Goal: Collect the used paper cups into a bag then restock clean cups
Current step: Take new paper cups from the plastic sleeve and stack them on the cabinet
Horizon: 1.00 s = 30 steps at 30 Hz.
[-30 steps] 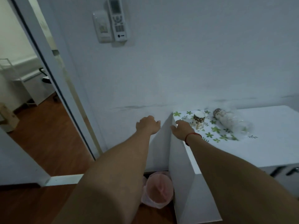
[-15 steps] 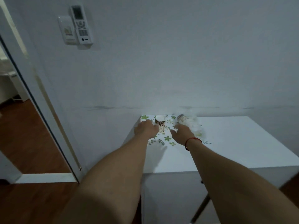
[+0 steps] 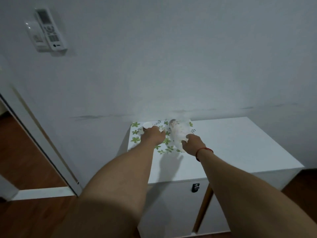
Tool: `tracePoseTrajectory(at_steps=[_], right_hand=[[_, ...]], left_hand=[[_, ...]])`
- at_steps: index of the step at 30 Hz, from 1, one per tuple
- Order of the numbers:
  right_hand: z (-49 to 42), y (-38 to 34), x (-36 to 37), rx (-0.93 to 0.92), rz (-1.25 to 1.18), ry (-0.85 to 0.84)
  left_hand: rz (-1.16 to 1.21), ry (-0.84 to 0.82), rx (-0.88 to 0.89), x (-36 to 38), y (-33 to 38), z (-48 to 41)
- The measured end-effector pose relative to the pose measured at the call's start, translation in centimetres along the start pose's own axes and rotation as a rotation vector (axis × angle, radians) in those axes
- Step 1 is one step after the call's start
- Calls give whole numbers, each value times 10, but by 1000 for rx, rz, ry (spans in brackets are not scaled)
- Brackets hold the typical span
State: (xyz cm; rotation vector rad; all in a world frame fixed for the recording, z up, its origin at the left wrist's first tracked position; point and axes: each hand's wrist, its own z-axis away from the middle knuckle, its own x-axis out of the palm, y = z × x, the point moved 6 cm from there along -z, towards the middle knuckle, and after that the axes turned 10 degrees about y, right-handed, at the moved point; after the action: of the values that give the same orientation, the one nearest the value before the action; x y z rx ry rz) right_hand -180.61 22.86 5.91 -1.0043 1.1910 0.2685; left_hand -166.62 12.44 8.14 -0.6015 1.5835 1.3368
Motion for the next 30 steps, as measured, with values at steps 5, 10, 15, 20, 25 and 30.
tracePoseTrajectory(at_steps=[5,10,15,20,25,30], right_hand=[[-25,21,13,26,-13,-29],[-65,35,25,24,-44,-15],[-109,57,37,114,-38,131],[-117,59,56,120,-71,129],[-118,59,58,1,-242,235],[-123,56,56,-16,-336,196]], left_hand=[[-43,-45,11,30,7,-33],[-14,-107,-11,62,24,-86],[147,-116,-2,91,57,-139],[161,-241,-22,127,71,-159],[186,-249,-64,139,76,-165],[316,-230,-196,138,72,-163]])
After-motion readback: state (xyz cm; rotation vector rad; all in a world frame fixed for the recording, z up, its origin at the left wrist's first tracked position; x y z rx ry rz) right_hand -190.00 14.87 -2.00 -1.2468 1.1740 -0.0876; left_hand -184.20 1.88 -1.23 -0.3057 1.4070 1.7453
